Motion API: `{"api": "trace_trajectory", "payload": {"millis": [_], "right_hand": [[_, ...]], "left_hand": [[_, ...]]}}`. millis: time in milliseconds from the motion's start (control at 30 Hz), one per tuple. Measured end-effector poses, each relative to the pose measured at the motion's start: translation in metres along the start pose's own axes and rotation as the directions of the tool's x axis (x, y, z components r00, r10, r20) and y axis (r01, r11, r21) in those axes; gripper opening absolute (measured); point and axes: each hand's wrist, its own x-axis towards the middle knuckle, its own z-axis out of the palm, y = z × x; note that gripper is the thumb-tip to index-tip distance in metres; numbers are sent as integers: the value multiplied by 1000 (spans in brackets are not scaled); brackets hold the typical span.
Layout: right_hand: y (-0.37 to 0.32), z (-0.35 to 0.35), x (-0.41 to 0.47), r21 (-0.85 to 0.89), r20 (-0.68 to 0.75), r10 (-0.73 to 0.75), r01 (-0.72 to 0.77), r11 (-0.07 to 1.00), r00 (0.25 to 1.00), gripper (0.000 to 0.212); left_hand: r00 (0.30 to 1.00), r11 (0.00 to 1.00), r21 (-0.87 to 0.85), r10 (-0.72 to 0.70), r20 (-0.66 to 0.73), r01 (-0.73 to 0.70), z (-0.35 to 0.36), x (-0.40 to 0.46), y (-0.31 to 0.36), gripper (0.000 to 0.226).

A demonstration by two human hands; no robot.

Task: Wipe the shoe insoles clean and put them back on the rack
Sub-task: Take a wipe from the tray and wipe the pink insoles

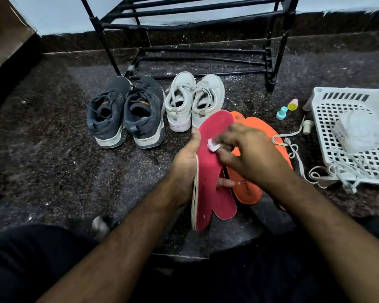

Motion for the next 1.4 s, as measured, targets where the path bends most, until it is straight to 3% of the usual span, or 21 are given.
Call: {"api": "trace_trajectory", "payload": {"millis": [100, 267, 400, 500, 633, 733, 800, 867, 933, 967, 1033, 1067, 1167, 1267, 1400], "right_hand": [[13, -6, 0, -20, -132, 132, -135, 991, 982, 21], [-9, 11, -6, -49, 61, -35, 38, 998, 998, 20], [15, -3, 7, -80, -176, 149, -165, 983, 973, 13], [4, -5, 0, 8, -223, 145, -147, 989, 964, 9], [-22, 16, -18, 144, -143, 70, -49, 988, 987, 9], [-26, 29, -23, 233, -95, 152, -127, 964, 984, 10], [-28, 33, -23, 353, -18, 305, -279, 893, 952, 8], [-33, 36, -22, 608, 171, 409, -423, 672, 896, 7], [-35, 39, -21, 754, 282, 411, -465, 464, 867, 9], [-33, 41, -21, 756, 263, 398, -444, 480, 879, 8], [-25, 44, -19, 687, 170, 380, -386, 616, 909, 9], [-22, 44, -17, 651, 123, 380, -363, 667, 917, 11], [-14, 42, -12, 583, 19, 384, -322, 746, 923, 12], [-11, 38, -5, 543, -15, 365, -299, 785, 931, 15], [-7, 29, -3, 413, -89, 287, -227, 882, 954, 16]], "left_hand": [[1000, 999, -20, 25, -4, -25, 2, 0, 1, 73], [999, 996, -92, -4, -41, 1, 6, -2, 3, 67], [999, 999, -13, 47, -28, -47, -1, 3, -1, 67], [996, 995, -68, 75, -56, -79, -3, 7, 1, 68], [985, 949, -272, 136, -105, -160, -5, 13, 6, 73], [977, 947, -267, 139, -163, -179, -9, 13, 8, 70], [970, 955, -236, 133, -204, -181, -12, 13, 10, 68], [972, 969, -192, 118, -205, -158, -12, 8, 14, 70], [967, 975, -156, 120, -224, -157, -11, 7, 19, 73], [961, 971, -151, 148, -232, -186, -12, 7, 19, 83], [958, 972, -122, 171, -231, -203, -20, 18, 13, 108], [961, 975, -107, 167, -220, -194, -18, 18, 11, 110], [971, 980, -96, 155, -182, -175, -2, 4, 12, 87], [990, 987, -98, 118, -78, -125, -2, 7, -5, 86], [990, 985, -137, 94, -104, -108, -10, 17, -4, 61]]}}
